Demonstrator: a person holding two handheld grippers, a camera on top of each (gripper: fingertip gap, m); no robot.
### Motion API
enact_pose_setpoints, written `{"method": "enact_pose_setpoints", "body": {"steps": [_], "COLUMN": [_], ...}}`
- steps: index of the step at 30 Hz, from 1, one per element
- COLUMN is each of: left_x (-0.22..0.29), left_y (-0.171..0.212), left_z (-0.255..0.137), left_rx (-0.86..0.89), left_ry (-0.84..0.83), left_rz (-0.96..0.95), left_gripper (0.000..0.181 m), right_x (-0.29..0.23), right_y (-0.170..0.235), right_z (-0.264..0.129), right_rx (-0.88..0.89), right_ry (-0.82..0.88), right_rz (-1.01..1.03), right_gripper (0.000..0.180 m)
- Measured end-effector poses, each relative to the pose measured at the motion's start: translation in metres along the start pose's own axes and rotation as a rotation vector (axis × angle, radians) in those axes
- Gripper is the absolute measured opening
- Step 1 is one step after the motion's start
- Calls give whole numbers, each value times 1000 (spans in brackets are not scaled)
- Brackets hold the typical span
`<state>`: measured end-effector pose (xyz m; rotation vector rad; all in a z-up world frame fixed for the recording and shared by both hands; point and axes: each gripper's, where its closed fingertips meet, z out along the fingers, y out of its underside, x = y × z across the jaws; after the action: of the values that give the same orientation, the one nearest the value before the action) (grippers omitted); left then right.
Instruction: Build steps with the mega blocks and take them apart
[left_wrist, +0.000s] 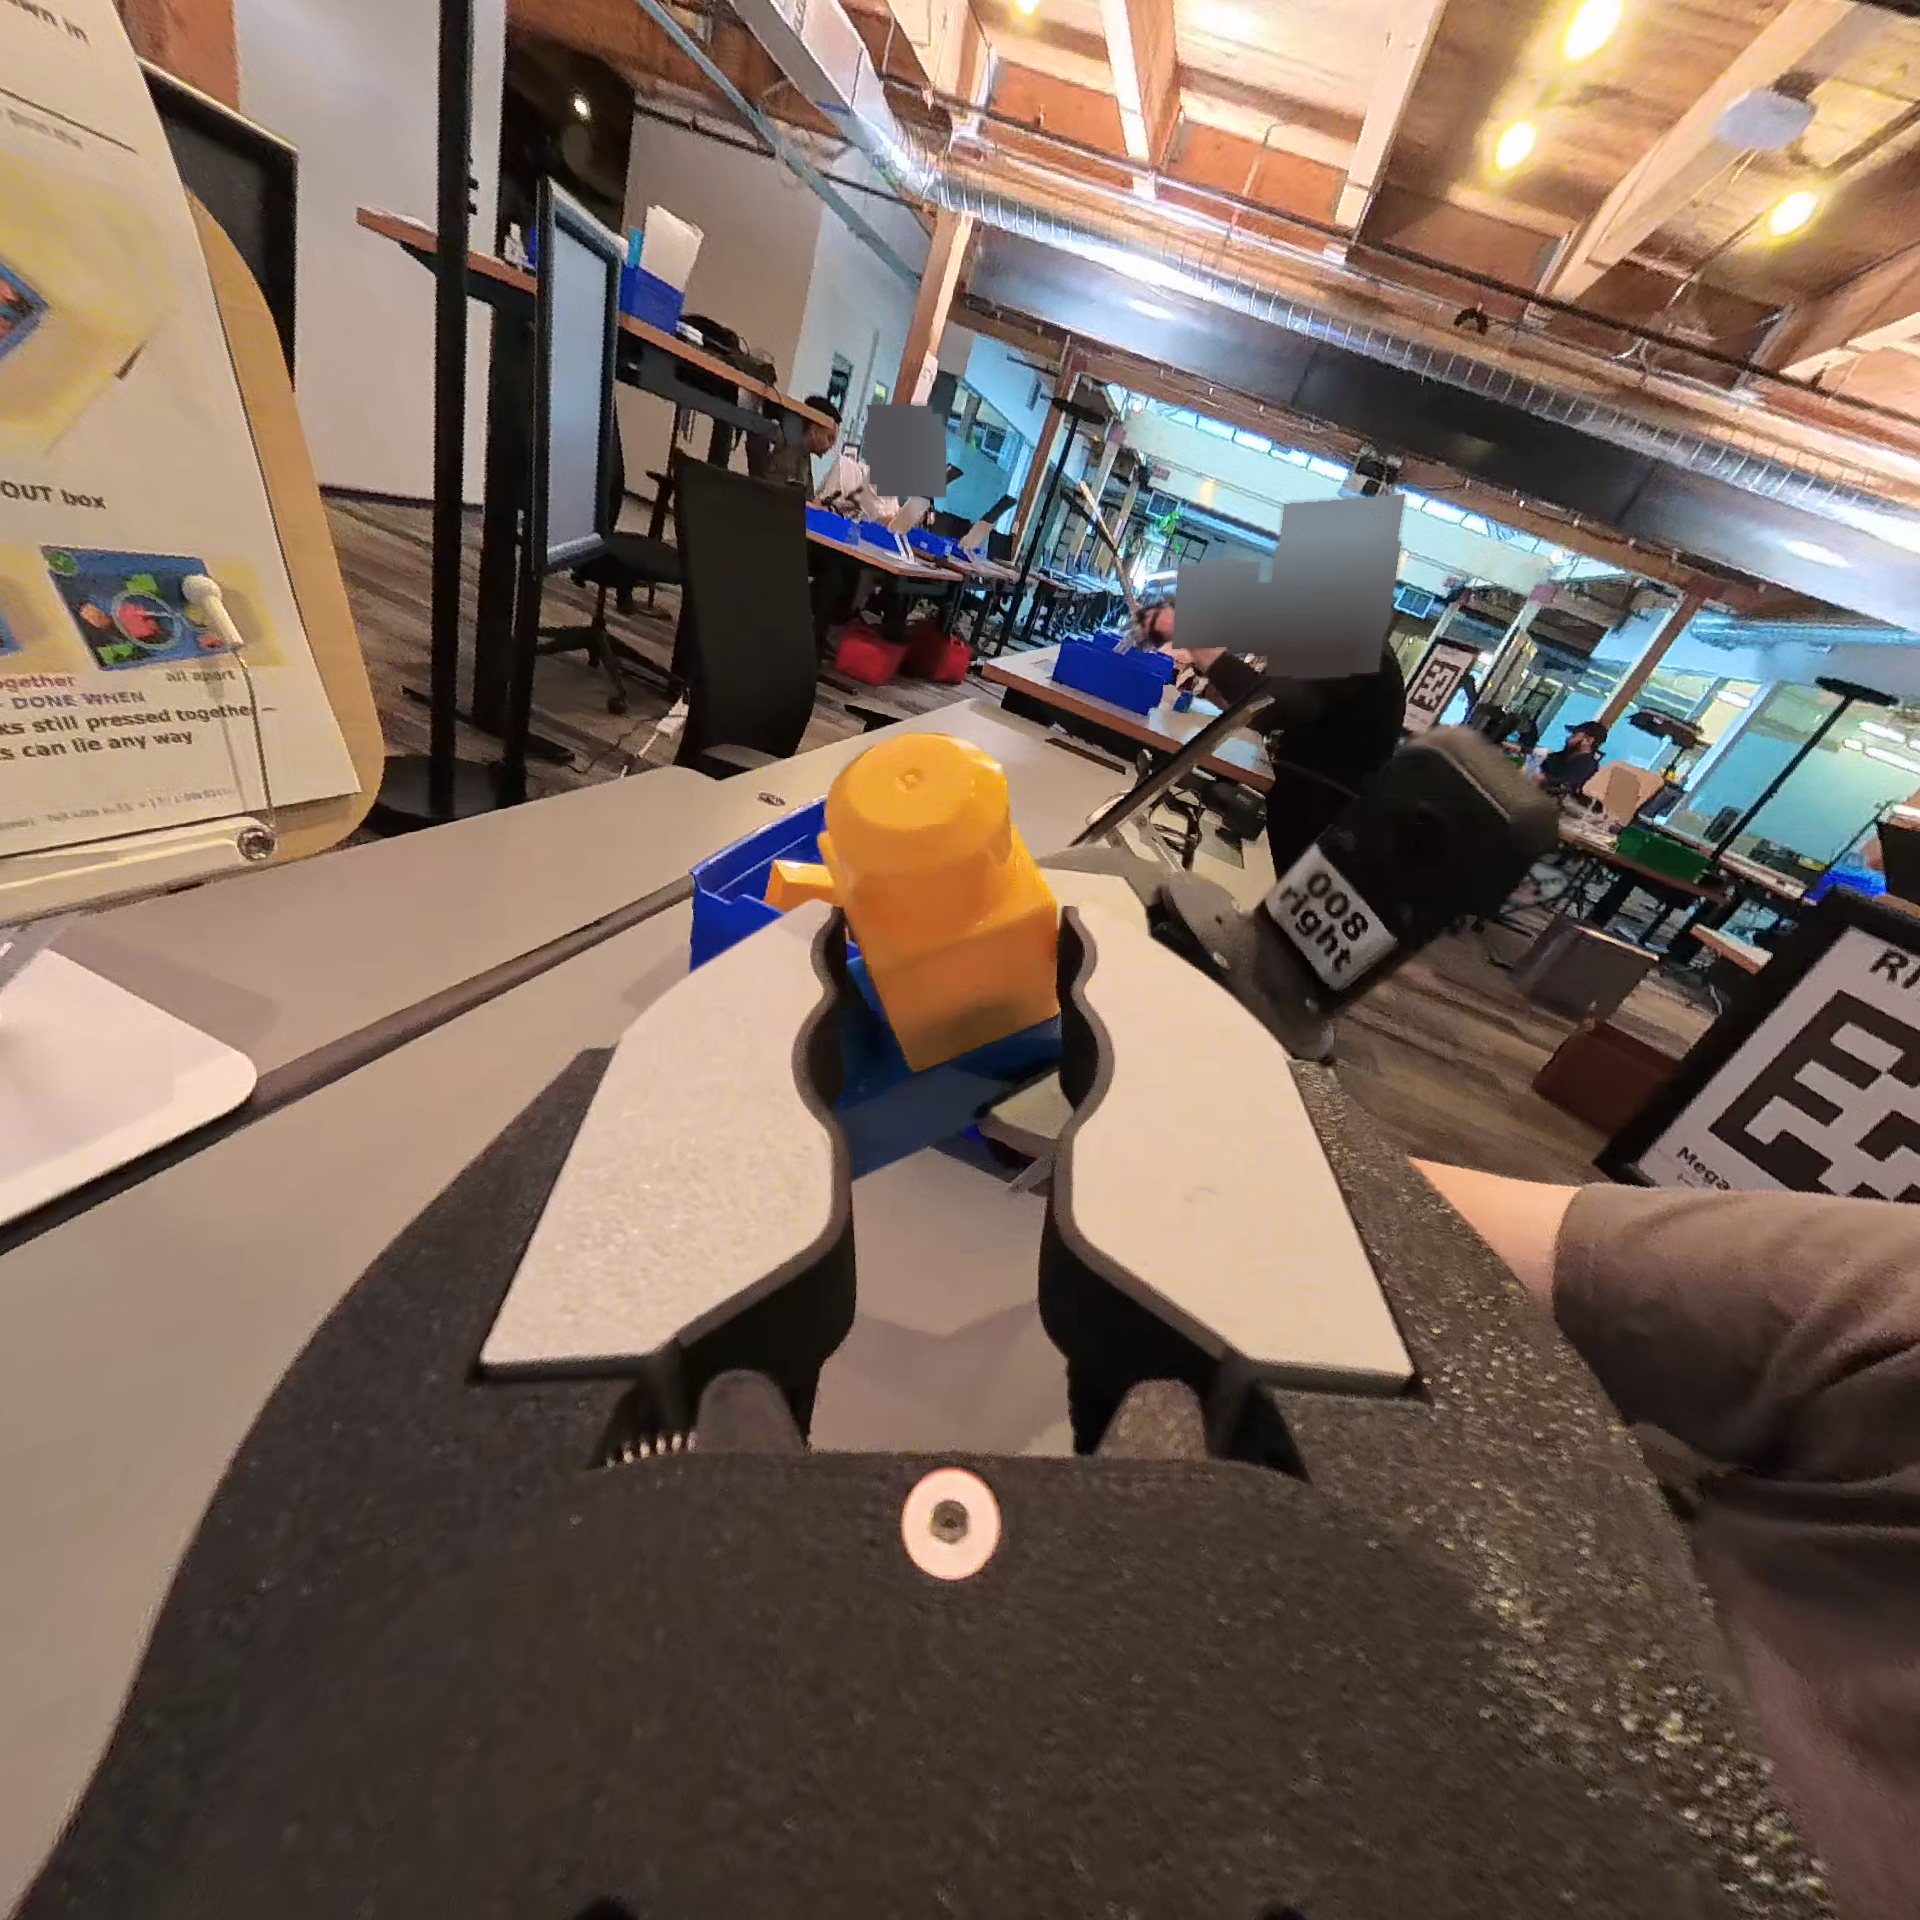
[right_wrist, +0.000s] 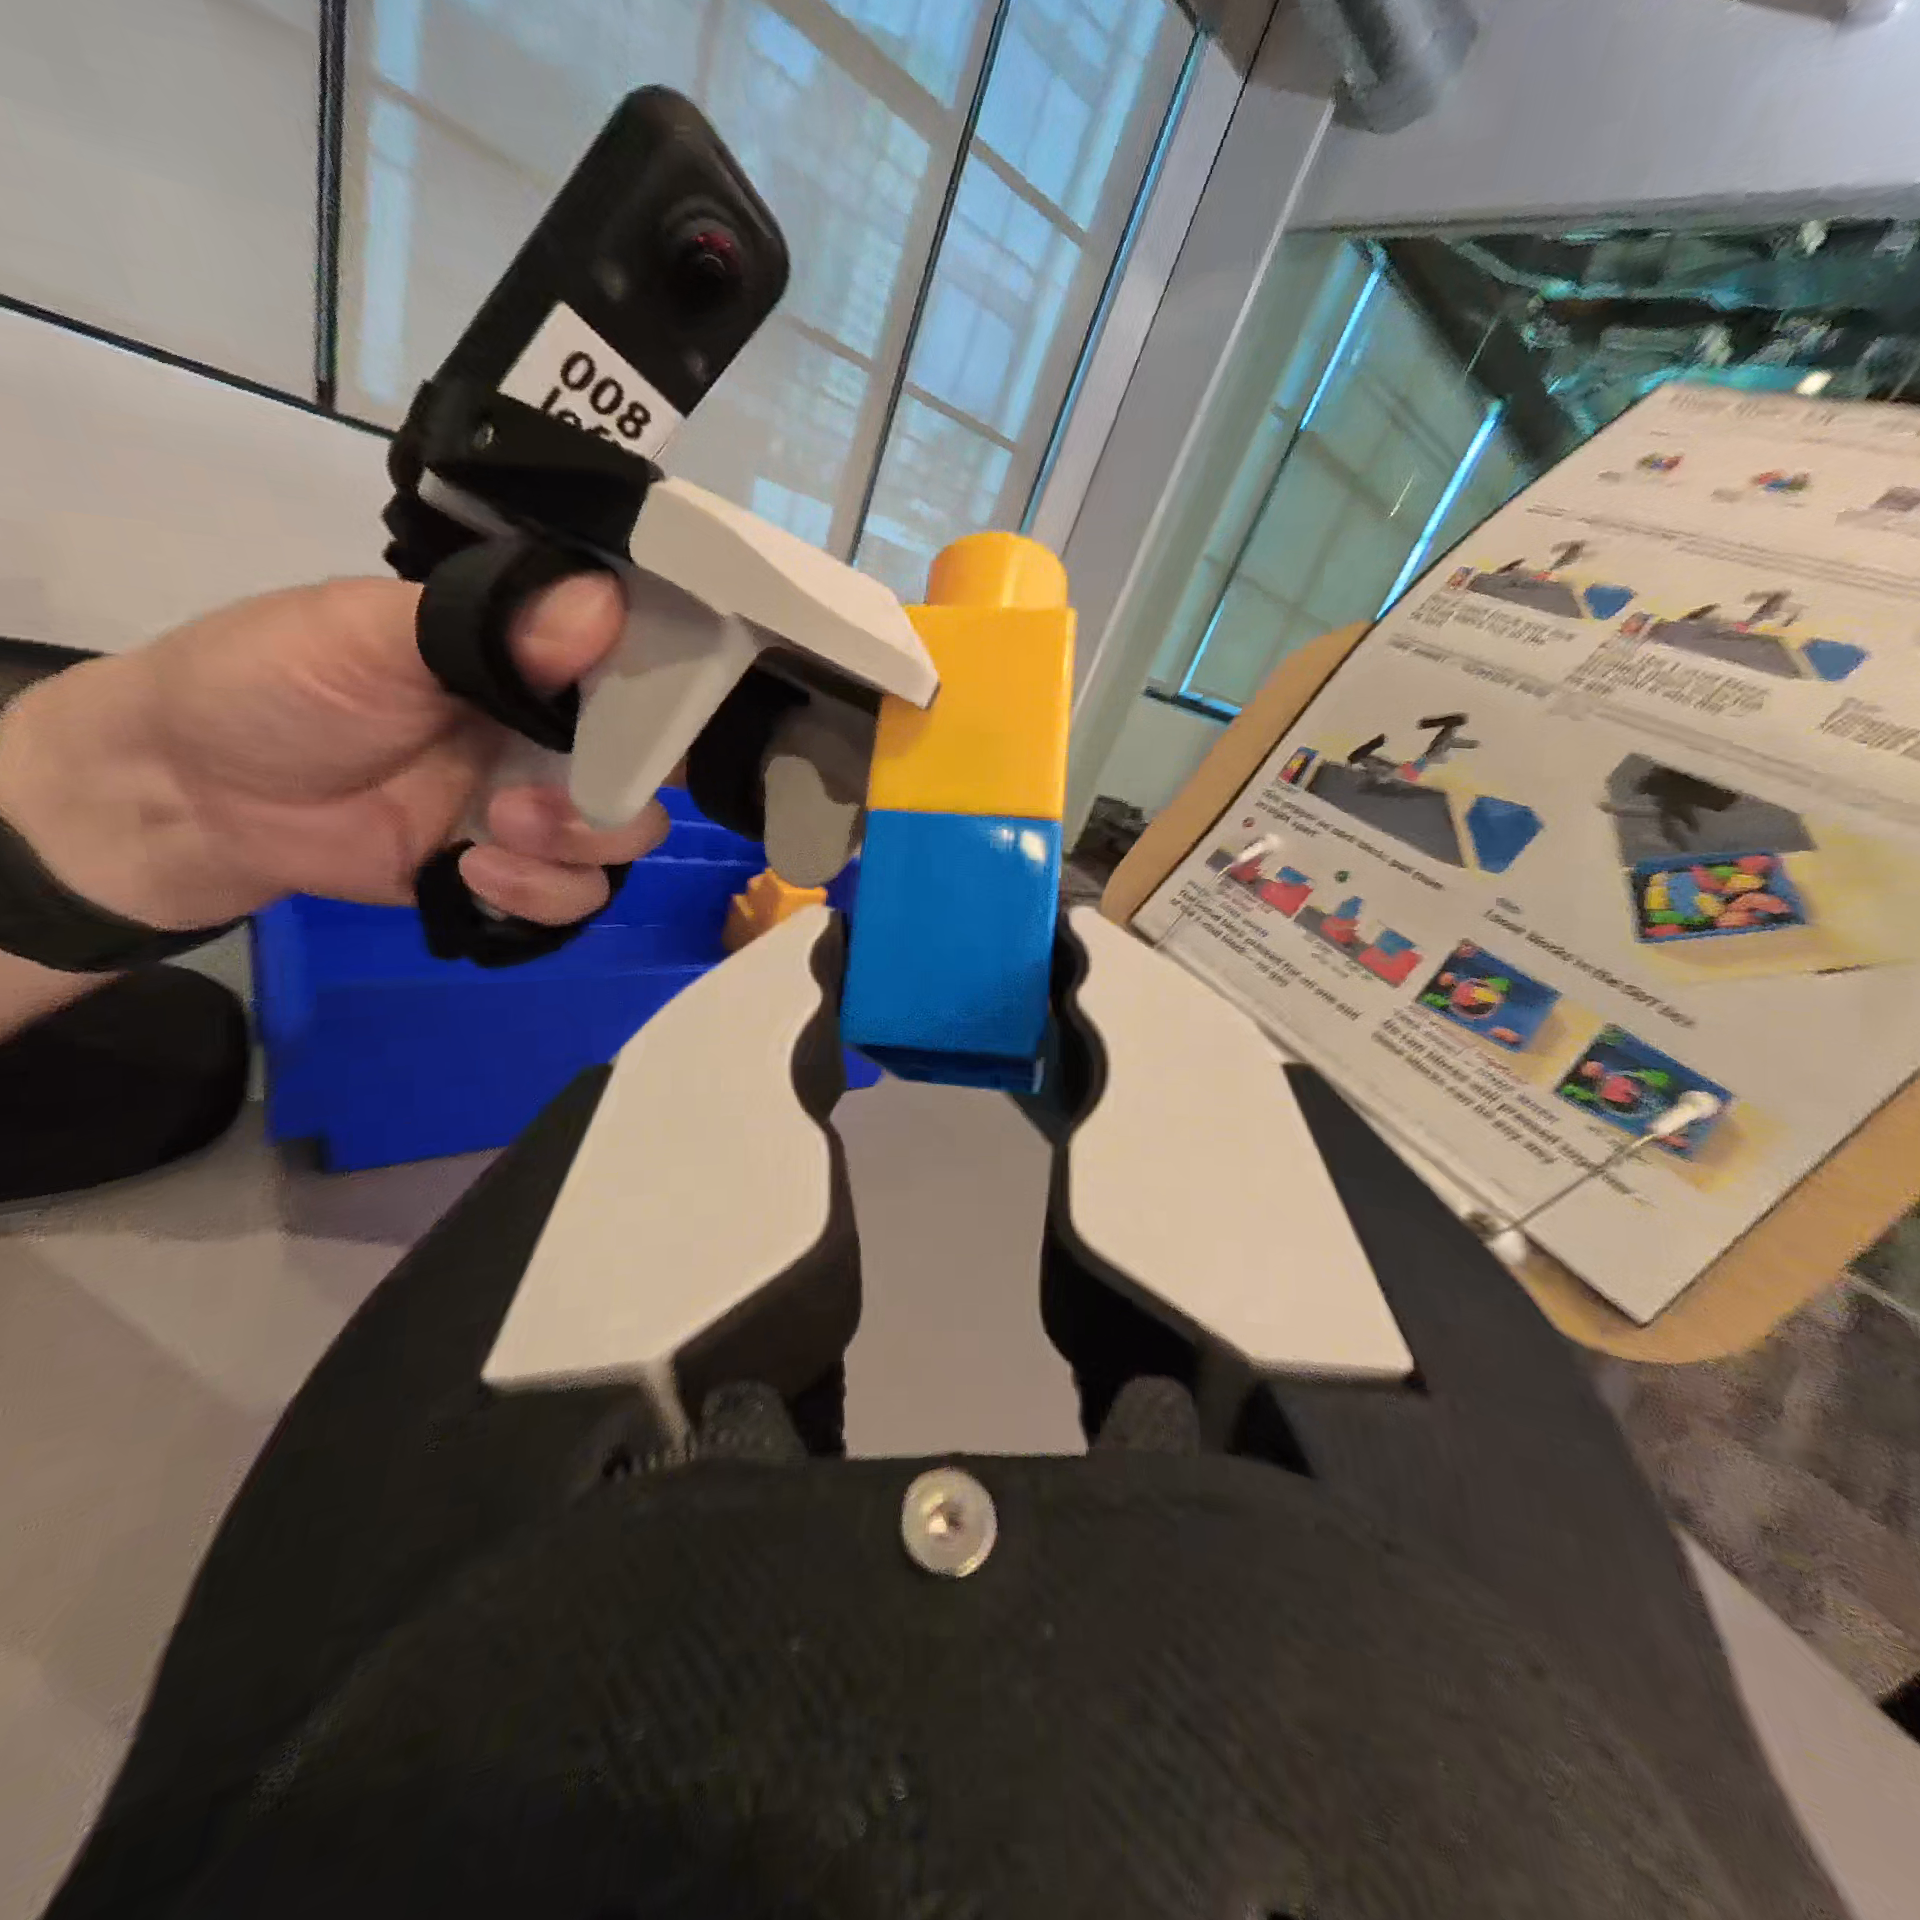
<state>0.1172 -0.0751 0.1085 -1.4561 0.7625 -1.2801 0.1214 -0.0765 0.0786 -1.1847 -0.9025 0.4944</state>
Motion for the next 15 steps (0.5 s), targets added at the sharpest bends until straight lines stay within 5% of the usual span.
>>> {"method": "enact_pose_setpoints", "body": {"steps": [4,8,11,13,15], "left_x": [-7,9,28,28,29], "left_y": [1,17,25,36,45], "left_z": [-2,-3,-1,3,5], "left_rx": [-33,-136,-168,-211,-264], "left_ry": [-3,145,272,258,256], "left_rz": [93,124,106,151,180], "left_gripper": [71,81,66,38,37], "right_x": [1,-11,-24,-31,-35], "right_y": [-4,-13,-1,7,11], "right_z": [-6,-21,-30,-32,-34], "right_rx": [-30,-69,-168,-213,-240], "right_ry": [-199,-544,-695,-731,-758], "right_rz": [225,536,556,518,505], "right_gripper": [37,37,37,37,37]}}
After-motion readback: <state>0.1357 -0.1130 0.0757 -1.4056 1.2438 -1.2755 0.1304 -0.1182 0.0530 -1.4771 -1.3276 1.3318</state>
